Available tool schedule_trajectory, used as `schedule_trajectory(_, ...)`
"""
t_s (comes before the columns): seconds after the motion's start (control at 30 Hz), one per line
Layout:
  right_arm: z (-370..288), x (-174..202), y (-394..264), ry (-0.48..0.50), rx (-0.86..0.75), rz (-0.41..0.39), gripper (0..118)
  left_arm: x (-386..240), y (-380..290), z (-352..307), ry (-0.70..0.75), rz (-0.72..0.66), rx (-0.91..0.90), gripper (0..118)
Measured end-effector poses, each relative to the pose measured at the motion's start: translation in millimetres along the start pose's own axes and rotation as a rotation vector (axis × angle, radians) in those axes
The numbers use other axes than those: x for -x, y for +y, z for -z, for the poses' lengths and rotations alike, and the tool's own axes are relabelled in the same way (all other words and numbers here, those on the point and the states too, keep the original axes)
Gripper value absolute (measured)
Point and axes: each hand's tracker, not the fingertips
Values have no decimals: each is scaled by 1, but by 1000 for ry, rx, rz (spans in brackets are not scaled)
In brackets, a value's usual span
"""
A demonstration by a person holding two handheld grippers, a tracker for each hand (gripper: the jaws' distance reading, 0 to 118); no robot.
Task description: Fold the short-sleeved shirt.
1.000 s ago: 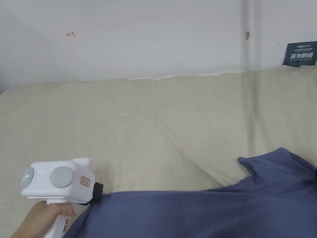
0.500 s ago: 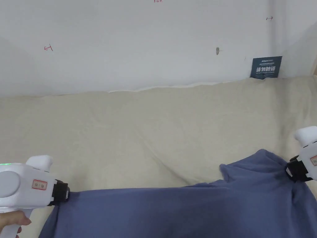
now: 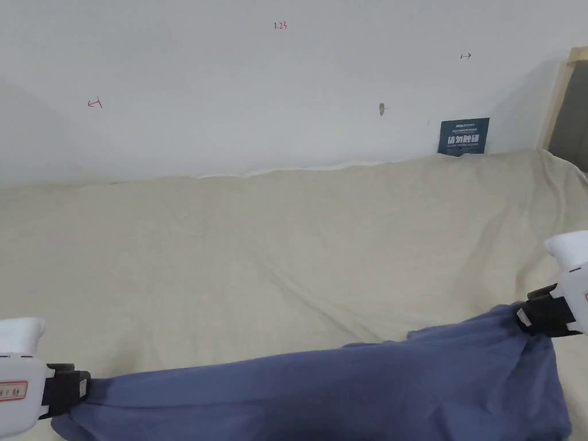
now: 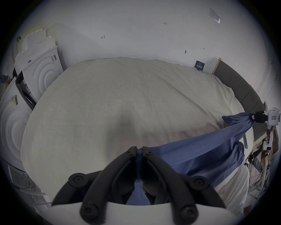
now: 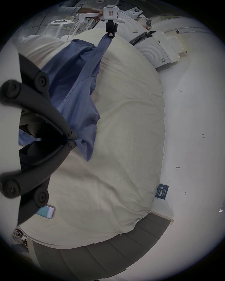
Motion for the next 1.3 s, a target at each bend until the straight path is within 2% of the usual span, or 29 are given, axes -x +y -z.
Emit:
schedule_trajectory(0.27,-21,12,-108,42,102,21,1,-4,-105,-24,-1,-66,18,8)
schedule_trajectory(0.37,-13,13,-146,64,129,72,1,-7,-136,-22,11,-39,11,10)
schedule_trajectory(0.4,-6,12,-155,56,127,74,1,-6,-144,-16,11,-61,2,12)
schedule_trajectory(0.43,1,14,-162,50,131,74,2,-6,-148,-13,21,-91,6,34)
schedule_trajectory(0.47,6,18,-169,34,132,66,14,2,-150,-6,30,-117,4,63)
schedule_trajectory(0.5,11,22,-174,-16,132,45,40,4,-154,-2,25,-131,-8,92)
schedule_trajectory(0.53,14,23,-175,-49,138,30,84,5,-156,-1,13,-153,-29,115)
schedule_trajectory(0.57,15,27,-177,-49,130,19,105,6,-156,-4,9,-201,-61,117)
schedule_trajectory(0.6,10,30,-177,-45,111,12,111,6,-154,-12,7,-229,-80,118)
schedule_trajectory(0.7,-12,41,-168,-32,42,3,110,-6,-153,-40,91,-238,-204,117)
schedule_trajectory(0.77,-33,50,-161,-29,-82,28,110,-19,-151,-60,151,-148,-300,117)
schedule_trajectory(0.9,-62,73,-145,11,-183,54,109,-39,-158,-76,117,-87,-220,117)
schedule_trajectory(0.97,-71,87,-141,82,-240,34,107,-47,-166,-79,111,-70,-213,116)
schedule_trajectory(1.0,-74,93,-140,103,-261,40,103,-53,-170,-84,110,-68,-214,115)
schedule_trajectory(1.03,-74,102,-140,137,-278,43,91,-58,-174,-87,104,-62,-204,111)
schedule_trajectory(1.07,-71,110,-140,170,-268,37,74,-61,-178,-88,100,-61,-206,101)
schedule_trajectory(1.1,-69,117,-141,172,-258,35,50,-63,-181,-89,96,-63,-204,82)
schedule_trajectory(1.13,-65,126,-143,166,-254,33,18,-67,-185,-93,77,-65,-198,43)
schedule_trajectory(1.17,-59,136,-146,159,-254,32,9,-69,-190,-93,66,-86,-205,13)
schedule_trajectory(1.2,-53,143,-150,154,-254,35,9,-68,-194,-90,63,-116,-201,8)
schedule_trajectory(1.23,-48,148,-153,170,-255,44,3,-68,-198,-88,67,-122,-189,8)
schedule_trajectory(1.3,-39,156,-159,255,-216,93,0,-60,-205,-86,58,-145,-187,5)
